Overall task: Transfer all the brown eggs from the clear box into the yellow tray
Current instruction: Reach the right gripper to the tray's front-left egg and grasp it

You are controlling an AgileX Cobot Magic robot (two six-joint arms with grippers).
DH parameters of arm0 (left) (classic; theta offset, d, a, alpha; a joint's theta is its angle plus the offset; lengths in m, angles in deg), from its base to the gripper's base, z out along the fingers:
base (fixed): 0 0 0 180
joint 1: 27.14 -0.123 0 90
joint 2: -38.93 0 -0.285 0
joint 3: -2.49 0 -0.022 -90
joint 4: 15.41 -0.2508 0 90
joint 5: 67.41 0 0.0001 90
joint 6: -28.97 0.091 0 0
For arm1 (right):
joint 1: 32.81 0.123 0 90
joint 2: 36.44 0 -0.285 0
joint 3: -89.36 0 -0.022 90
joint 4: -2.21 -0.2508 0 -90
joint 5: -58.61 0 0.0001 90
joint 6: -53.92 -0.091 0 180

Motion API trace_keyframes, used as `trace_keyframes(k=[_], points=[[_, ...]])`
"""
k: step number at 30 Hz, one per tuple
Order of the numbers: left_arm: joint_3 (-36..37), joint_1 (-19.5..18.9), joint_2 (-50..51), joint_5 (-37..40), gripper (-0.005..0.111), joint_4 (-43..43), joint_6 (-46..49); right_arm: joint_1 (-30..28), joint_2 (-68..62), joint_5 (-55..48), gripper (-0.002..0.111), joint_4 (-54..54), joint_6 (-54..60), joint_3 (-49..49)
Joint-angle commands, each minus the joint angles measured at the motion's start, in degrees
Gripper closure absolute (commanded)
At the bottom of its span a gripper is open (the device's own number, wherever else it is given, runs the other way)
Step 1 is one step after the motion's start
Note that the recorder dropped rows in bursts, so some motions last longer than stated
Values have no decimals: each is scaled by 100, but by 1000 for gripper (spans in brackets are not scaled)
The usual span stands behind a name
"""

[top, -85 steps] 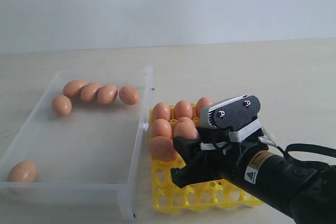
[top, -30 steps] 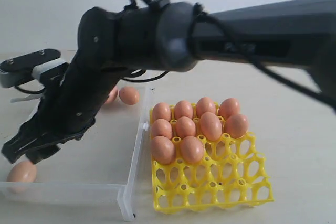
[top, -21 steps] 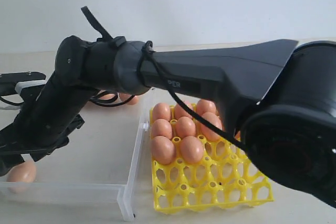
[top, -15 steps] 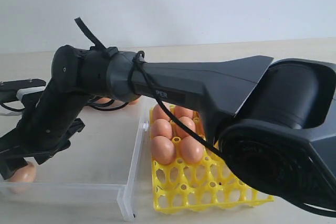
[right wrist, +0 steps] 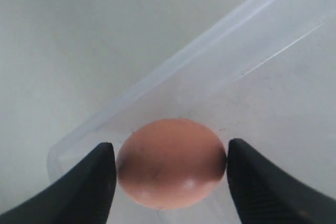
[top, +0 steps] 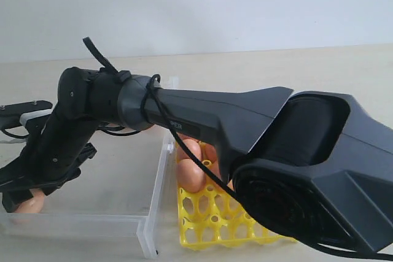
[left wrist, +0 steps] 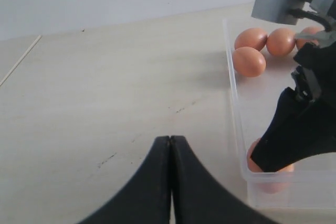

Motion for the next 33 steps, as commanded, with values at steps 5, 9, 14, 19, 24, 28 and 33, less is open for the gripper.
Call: trace_keyframes(k=[5, 9, 14, 19, 24, 28, 33], points=[[-23, 43, -32, -52, 107, 14, -33, -14, -184, -412, 77, 55, 27, 148], [-23, 43, -32, -52, 107, 14, -33, -14, -179, -510, 48, 55, 207, 148], [-23, 43, -32, -52, 107, 14, -33, -14, -179, -458, 44, 113, 207, 148], [-23, 43, -32, -52, 107, 14, -33, -14, -179, -391, 49, 115, 207, 148], [-23, 43, -32, -52, 107, 14, -33, -14, -179, -330, 76, 178, 207, 148], [-23, 43, -32, -52, 107, 14, -33, -14, -179, -243, 107, 190, 269, 148], [-23, 43, -32, -52, 107, 14, -33, -14, -19, -240, 108, 372, 407, 148]])
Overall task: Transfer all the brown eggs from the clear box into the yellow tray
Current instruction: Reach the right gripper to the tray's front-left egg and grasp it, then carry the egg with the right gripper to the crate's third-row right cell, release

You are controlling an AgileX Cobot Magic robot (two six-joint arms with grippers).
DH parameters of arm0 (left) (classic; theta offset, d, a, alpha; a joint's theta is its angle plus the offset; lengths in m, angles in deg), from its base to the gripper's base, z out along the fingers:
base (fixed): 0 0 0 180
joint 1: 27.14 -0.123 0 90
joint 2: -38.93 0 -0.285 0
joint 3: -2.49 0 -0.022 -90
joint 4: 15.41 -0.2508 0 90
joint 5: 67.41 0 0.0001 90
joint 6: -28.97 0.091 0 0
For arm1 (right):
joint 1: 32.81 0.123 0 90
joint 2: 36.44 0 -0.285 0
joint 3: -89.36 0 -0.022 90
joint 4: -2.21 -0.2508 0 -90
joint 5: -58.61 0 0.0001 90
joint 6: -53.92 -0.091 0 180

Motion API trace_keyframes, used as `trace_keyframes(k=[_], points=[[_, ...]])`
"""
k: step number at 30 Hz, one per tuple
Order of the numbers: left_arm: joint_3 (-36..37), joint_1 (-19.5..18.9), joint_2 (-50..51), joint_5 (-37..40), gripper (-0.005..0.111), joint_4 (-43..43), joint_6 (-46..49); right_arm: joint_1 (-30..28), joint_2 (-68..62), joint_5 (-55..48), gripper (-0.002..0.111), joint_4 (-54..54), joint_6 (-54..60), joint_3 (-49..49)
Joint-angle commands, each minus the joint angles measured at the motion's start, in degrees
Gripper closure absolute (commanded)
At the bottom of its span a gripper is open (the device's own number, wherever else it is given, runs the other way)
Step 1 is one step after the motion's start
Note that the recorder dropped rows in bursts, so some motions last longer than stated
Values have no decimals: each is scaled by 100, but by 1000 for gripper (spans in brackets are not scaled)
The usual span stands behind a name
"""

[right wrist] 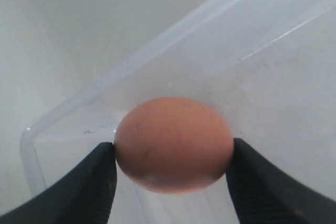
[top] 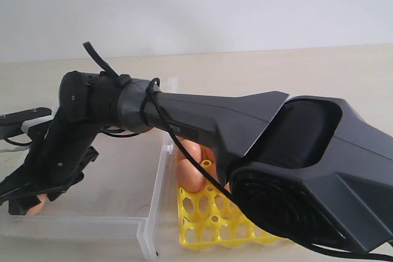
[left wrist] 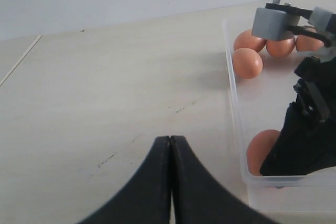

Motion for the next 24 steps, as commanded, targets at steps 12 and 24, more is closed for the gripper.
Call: trace_keyframes(k=[12, 24], points=[[-23, 43, -32, -52, 107, 14, -33, -282, 816, -38, 108, 3068, -810, 8], [-23, 43, -32, -52, 107, 14, -33, -621, 2441, 165, 108, 4707, -1498, -1659]])
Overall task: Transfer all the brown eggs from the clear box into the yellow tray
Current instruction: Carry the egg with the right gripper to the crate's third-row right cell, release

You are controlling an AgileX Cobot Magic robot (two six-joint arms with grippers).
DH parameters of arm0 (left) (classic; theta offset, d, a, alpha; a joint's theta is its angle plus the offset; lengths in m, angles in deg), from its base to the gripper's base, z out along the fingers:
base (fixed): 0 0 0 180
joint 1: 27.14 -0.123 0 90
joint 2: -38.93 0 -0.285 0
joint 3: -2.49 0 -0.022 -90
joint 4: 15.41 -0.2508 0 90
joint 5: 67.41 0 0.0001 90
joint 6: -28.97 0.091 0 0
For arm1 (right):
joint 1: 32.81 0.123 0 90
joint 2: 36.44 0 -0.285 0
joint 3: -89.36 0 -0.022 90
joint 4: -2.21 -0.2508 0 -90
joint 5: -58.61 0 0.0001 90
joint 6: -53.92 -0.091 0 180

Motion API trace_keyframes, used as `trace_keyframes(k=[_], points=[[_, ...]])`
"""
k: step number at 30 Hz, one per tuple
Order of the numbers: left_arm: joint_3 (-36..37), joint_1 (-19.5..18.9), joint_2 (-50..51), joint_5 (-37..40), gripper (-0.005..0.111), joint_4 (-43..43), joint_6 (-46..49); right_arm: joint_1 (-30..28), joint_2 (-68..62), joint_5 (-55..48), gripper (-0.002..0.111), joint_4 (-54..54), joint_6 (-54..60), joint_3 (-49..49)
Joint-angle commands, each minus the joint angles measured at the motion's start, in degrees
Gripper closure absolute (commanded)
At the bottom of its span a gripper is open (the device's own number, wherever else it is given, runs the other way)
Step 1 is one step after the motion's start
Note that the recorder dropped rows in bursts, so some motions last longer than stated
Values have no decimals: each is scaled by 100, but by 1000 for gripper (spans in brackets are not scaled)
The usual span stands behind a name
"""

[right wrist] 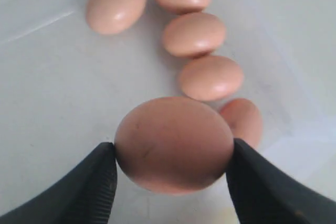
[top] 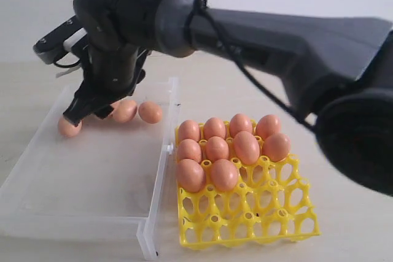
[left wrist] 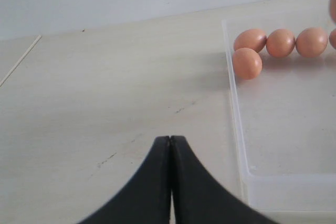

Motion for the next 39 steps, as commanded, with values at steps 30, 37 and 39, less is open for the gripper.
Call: trace_keyframes(k=[30, 37, 39], points=[[-23, 43, -32, -52, 107, 14, -33, -887, 3574, 886, 108, 1027, -1943, -5922], [-23, 43, -32, -52, 107, 14, -33, -790, 3267, 834, 108, 1172, -2002, -5921], [-23, 43, -32, -52, 107, 14, -33, -790, 3184, 834, 108, 1288, -2112, -5921]])
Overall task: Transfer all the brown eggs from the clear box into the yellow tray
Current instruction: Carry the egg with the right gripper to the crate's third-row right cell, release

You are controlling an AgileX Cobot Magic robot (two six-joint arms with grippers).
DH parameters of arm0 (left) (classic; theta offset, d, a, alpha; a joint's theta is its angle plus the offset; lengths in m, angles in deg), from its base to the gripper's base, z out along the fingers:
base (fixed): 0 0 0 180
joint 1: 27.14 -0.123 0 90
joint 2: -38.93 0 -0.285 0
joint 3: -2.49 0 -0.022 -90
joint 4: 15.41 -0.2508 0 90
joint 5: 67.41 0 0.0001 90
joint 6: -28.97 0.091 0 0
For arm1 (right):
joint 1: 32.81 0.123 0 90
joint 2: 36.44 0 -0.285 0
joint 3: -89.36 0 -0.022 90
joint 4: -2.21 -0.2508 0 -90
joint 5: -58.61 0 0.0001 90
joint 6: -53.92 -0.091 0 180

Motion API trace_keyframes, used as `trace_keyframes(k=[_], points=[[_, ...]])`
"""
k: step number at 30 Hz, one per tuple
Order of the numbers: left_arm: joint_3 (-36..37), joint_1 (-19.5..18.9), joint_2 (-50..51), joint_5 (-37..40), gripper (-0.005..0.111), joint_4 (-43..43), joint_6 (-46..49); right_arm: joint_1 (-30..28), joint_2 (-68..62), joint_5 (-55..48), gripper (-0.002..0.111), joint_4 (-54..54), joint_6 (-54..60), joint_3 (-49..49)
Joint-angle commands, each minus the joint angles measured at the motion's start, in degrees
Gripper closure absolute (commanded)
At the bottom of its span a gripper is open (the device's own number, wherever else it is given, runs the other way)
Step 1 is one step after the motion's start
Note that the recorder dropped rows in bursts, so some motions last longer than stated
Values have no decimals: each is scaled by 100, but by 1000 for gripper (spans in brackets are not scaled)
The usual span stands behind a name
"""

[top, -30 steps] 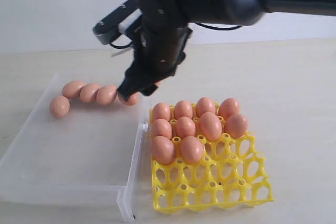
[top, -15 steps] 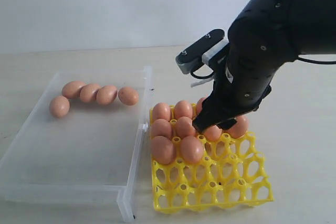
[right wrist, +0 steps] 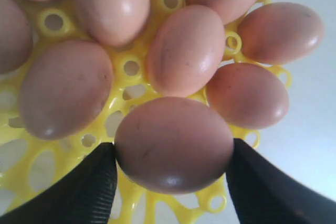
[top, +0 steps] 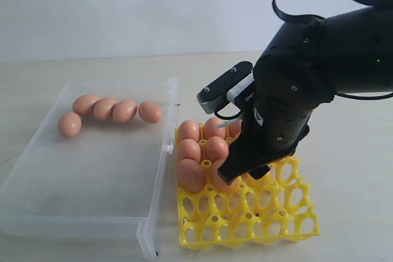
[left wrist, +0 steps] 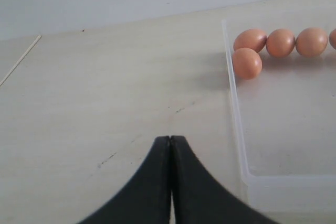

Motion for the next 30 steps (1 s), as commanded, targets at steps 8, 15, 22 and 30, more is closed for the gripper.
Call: trace_keyframes(k=[8, 15, 22, 30], points=[[-23, 43, -32, -52, 107, 14, -33, 15, -269, 142, 106, 302, -224, -26], [-23, 43, -32, -52, 107, 14, -33, 73, -269, 219, 65, 202, -82, -26], [-23, 43, -32, -52, 107, 14, -33, 174, -269, 76, 45, 304, -82, 8], [-23, 43, -32, -52, 107, 14, -33, 207, -93, -48, 46, 442, -169, 67]])
